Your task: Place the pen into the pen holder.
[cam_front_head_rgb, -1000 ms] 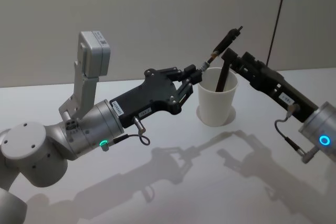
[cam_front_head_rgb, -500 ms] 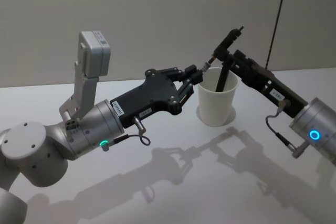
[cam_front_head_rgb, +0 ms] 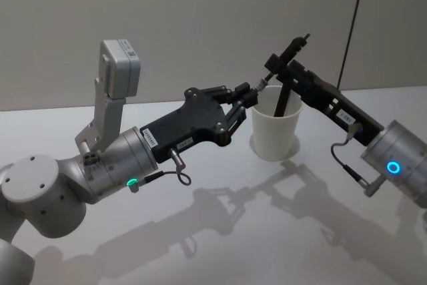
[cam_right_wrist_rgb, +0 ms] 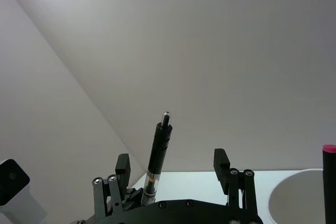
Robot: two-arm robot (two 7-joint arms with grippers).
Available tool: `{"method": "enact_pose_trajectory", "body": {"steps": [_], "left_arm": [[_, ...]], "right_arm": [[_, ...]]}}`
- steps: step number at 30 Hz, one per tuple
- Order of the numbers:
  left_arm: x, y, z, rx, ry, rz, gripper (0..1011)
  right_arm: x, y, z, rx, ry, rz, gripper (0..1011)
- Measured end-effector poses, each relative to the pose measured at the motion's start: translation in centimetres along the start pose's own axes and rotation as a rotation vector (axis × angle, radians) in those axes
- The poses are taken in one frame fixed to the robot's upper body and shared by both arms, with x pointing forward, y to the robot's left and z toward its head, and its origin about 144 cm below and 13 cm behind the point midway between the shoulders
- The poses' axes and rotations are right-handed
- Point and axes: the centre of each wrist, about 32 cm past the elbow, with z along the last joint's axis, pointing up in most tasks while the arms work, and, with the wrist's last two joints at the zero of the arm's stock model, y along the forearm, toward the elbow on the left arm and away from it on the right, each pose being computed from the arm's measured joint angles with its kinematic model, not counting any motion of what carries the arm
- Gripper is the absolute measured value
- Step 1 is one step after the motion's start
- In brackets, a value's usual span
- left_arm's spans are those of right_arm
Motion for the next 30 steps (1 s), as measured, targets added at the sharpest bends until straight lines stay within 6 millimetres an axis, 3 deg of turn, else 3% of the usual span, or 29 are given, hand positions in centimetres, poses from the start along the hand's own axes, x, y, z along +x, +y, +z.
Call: {"method": "enact_pose_trajectory", "body": {"steps": [23, 30], "left_arm": [[0.00, 0.00, 0.00, 0.000, 0.000, 0.000, 115], [0.00, 0.00, 0.00, 0.000, 0.000, 0.000, 115]], "right_arm": [[-0.29, 0.41, -0.21, 0.017, 0.026, 0.032, 999], [-0.37, 0.44, -0.24, 0.021, 0.027, 0.033, 850]]}}
